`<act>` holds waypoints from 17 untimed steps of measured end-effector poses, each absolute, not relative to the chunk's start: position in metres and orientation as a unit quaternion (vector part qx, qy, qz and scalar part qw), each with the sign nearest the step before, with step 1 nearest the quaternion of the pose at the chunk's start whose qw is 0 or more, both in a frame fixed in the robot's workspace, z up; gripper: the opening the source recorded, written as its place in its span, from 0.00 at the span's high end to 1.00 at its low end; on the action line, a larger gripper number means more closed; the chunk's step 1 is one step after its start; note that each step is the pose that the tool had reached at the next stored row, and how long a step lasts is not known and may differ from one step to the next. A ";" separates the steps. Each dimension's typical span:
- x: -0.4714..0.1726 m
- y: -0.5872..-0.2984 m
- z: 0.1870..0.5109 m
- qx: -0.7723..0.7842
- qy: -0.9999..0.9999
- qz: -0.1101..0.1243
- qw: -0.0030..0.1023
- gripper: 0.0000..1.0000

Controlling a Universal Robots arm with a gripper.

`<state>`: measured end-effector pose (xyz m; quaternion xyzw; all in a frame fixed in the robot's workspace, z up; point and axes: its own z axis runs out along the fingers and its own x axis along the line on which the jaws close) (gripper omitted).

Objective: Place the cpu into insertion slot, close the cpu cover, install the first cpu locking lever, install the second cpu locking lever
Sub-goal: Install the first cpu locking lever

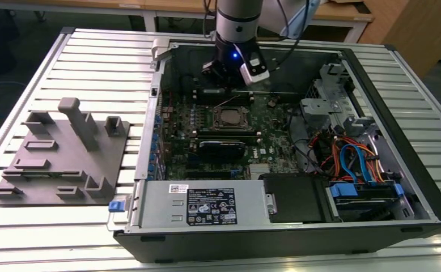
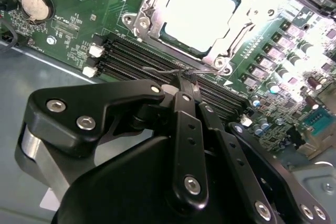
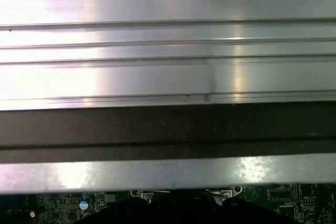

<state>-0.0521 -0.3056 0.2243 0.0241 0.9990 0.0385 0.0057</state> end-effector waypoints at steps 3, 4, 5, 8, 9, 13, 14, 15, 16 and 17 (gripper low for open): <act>-0.051 -0.305 0.224 0.024 0.999 0.039 0.006 0.89; -0.050 -0.305 0.224 0.024 0.999 0.039 0.006 0.89; -0.049 -0.305 0.224 0.024 0.999 0.039 0.006 0.89; -0.047 -0.305 0.224 0.024 0.999 0.039 0.006 0.89; -0.045 -0.305 0.223 0.024 0.999 0.039 0.006 0.89; -0.043 -0.305 0.222 0.024 0.999 0.039 0.006 0.89; -0.042 -0.305 0.222 0.024 0.999 0.038 0.006 0.89; -0.041 -0.305 0.221 0.024 0.999 0.039 0.006 0.89; -0.040 -0.305 0.221 0.024 0.999 0.038 0.006 0.89; -0.039 -0.305 0.220 0.024 0.999 0.039 0.006 0.89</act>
